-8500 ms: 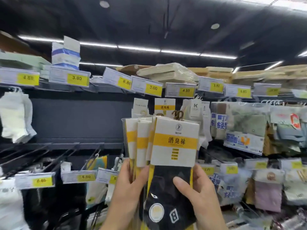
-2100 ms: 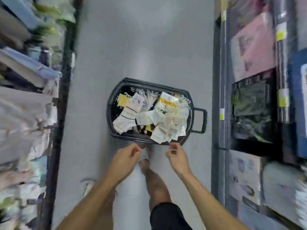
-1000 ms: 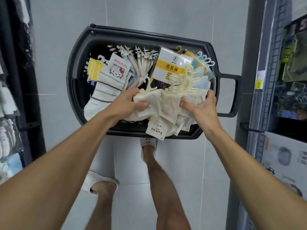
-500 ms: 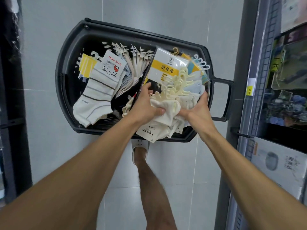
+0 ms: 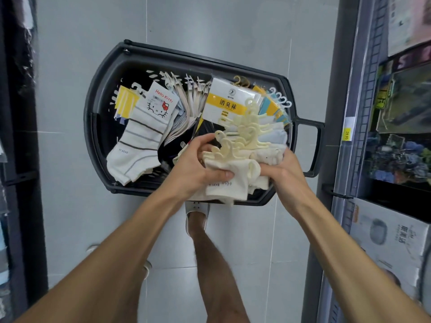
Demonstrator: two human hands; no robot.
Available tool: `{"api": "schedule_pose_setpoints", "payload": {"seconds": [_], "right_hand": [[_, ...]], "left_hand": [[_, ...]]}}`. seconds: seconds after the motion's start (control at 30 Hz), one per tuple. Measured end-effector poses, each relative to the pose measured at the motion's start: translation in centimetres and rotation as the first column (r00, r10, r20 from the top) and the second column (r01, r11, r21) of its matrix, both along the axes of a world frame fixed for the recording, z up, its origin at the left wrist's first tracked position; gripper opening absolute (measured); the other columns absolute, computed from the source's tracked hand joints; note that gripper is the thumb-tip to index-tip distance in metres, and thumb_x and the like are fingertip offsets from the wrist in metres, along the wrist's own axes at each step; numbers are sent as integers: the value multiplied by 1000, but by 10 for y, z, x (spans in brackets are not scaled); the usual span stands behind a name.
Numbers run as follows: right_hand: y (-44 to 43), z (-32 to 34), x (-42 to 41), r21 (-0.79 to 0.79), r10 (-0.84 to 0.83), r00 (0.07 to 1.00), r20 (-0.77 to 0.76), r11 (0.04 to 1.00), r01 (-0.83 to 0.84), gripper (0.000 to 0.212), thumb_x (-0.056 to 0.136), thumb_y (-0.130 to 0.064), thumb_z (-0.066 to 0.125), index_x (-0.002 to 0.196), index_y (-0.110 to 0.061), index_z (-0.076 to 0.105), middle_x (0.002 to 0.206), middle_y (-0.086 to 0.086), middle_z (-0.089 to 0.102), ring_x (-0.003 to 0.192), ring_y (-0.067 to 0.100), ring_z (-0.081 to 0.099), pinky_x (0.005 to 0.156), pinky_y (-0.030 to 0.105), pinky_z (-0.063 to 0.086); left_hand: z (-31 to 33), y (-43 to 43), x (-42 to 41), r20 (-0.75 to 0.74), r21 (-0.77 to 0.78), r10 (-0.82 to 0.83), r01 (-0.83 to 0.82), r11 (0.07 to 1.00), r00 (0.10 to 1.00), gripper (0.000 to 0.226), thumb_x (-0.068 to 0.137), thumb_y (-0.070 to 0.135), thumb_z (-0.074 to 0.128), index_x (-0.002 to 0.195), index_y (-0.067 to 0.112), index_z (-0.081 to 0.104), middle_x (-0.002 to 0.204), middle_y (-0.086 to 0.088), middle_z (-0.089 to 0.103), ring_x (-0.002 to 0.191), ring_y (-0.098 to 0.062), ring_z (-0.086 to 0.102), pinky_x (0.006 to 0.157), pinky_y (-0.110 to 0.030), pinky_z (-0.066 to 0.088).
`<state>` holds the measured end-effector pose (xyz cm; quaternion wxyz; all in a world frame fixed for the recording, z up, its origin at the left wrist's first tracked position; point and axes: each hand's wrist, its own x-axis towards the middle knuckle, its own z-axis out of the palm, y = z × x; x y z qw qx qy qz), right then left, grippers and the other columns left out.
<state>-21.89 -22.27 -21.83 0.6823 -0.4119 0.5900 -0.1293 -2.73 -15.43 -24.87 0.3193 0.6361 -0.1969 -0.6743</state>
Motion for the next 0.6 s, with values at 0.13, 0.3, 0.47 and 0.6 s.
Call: {"api": "schedule_pose_setpoints", "payload": {"seconds": [0.13,0.3,0.47,0.6], "right_hand": [[3,37,12,3,47,993,108,999,-48,43,65,-17,73,107,-7,66,100,-3,73,97,14,68,75,21,53],[12,101,70,32,130,986,107,990,-134,46,90,-34,49,134,-23,58,133,-3,64,128,19,56,106,48,46],[26,220,164,-96,506,849,153,863,-497,27,91,-33,43,107,-44,62,111,-42,62,110,-19,54,98,17,48],[55,333,236,-292,675,704,221,735,-612,27,86,-36,54,111,-38,64,114,-25,67,109,-17,55,84,1,41]], "left_hand": [[55,2,11,-108,-40,-29,25,999,994,127,41,36,85,151,23,23,145,-2,46,128,-12,51,104,-31,45],[131,8,43,-247,-53,35,-50,997,968,77,60,14,82,130,4,52,96,5,75,85,-5,71,67,-16,54],[253,51,113,-125,-162,264,-282,946,957,65,64,-1,74,119,29,59,94,18,76,88,2,71,69,-14,54],[364,119,153,35,-273,606,-575,771,795,93,50,15,87,131,22,45,110,10,74,101,-10,71,73,-21,56]]}}
